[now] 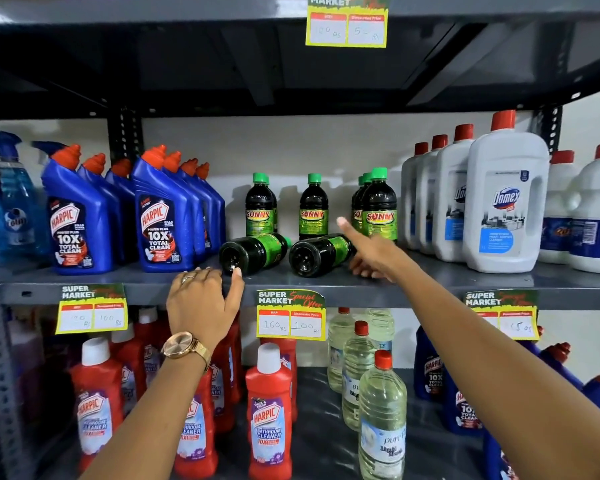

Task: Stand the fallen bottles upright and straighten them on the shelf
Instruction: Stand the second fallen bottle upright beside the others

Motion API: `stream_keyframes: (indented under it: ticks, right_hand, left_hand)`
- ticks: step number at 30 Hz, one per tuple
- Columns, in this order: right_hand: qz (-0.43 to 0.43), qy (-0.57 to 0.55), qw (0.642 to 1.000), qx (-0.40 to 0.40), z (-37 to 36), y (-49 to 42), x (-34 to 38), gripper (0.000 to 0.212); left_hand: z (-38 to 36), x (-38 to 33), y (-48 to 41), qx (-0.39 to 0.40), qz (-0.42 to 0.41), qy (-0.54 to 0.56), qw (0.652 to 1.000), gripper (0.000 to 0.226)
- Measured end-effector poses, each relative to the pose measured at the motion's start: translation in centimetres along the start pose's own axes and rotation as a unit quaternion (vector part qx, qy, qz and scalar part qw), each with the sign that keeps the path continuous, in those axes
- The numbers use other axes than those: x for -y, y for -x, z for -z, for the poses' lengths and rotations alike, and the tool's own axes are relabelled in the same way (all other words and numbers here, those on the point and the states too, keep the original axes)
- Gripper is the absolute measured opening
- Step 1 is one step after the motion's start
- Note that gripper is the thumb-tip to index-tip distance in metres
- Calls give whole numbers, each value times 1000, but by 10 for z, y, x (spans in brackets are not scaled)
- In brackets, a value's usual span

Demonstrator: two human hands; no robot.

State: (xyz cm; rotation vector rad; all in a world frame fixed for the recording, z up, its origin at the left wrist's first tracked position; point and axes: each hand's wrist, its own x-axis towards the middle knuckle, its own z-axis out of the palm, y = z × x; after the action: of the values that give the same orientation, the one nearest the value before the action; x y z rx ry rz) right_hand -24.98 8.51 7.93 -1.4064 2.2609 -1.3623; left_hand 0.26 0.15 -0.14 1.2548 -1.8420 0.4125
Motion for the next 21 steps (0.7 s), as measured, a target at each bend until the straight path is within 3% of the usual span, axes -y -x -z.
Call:
stream_keyframes:
  ticks: [1,3,5,7,10,12,15,19,21]
  right_hand:
    - [-42,25,997,65,-2,-2,10,111]
    - [-90,63,982,152,-5,-10,34,119]
    - [-97,68,974,195,-11,-21,52,115]
    - [-119,63,973,189,-21,-28,57,102]
    - [-155,-12,978,140,-38,-30,44,74]
    - [-154,-78,981,90,-46,-25,32,76]
    - [-86,-149,985,10,-51,-16,21,78]
    - [11,-55,989,-137,-52,-7,20,79]
    - [53,-2,984,-170,-53,-5,24,74]
  left_hand:
    - [0,0,0,3,0,0,1000,64]
    - [0,1,0,3,1,-1,1000,64]
    - [1,1,-1,0,-5,-6,1000,63]
    - [3,2,-1,3,-15,-14,1000,63]
    - [5,5,-2,13,-28,-23,999,63]
    - [5,7,-2,7,-35,-27,999,63]
    - [3,7,-3,-5,-35,-35,999,62]
    - [2,6,-3,-10,-29,-35,999,62]
    - [2,6,-3,-11,-28,-32,999,61]
